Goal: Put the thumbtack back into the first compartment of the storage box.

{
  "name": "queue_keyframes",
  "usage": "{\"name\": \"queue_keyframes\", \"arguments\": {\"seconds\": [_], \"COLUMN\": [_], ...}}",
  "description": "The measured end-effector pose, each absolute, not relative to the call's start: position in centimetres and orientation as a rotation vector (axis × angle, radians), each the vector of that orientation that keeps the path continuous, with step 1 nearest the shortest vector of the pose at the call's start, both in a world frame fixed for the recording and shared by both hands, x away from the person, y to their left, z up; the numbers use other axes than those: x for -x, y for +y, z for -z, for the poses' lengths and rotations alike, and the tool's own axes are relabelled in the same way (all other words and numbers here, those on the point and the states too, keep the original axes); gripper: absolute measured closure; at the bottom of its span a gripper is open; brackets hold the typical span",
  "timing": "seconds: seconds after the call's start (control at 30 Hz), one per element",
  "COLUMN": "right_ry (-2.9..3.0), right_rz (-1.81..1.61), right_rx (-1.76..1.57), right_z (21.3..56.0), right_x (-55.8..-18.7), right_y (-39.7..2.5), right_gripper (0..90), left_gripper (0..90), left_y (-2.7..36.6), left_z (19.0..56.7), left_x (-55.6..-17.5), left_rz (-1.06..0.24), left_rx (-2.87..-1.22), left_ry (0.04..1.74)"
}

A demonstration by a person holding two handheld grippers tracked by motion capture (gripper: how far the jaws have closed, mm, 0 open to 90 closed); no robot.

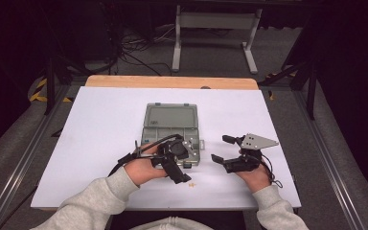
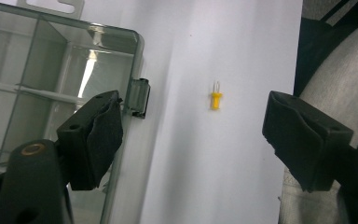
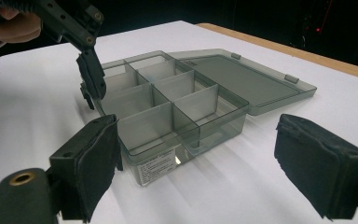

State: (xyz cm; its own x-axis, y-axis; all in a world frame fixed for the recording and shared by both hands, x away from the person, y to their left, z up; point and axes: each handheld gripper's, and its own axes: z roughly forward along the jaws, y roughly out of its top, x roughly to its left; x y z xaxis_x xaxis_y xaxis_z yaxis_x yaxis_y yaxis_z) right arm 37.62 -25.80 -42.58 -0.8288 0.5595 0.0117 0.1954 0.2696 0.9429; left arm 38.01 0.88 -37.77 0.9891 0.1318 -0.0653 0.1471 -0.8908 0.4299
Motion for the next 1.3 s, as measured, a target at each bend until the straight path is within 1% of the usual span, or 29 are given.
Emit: {"name": "queue_keyframes", "arguments": {"seconds": [0.37, 0.97, 1.13, 1.3], "right_ry": [2.221, 2.222, 2.222, 2.223], "right_rz": [-1.579, -1.577, -1.578, -1.575], "right_rx": [-0.692, -0.689, -0.686, -0.686], "right_z": [42.6, 42.6, 42.6, 42.6], "right_x": [-37.6, -37.6, -37.6, -37.6], "right_y": [-25.8, -25.8, -25.8, -25.8], "right_gripper": [14.2, 14.2, 14.2, 14.2], "left_gripper": [21.8, 23.3, 27.5, 28.8], "left_y": [-0.2, -1.6, -1.8, -2.0], "left_z": [39.0, 41.4, 41.8, 42.4], "left_x": [-37.4, -37.1, -37.1, -37.0], "left_rz": [0.076, 0.118, 0.139, 0.154], "left_rx": [-2.714, -2.76, -2.772, -2.783], "left_ry": [0.158, 0.138, 0.122, 0.132]}}
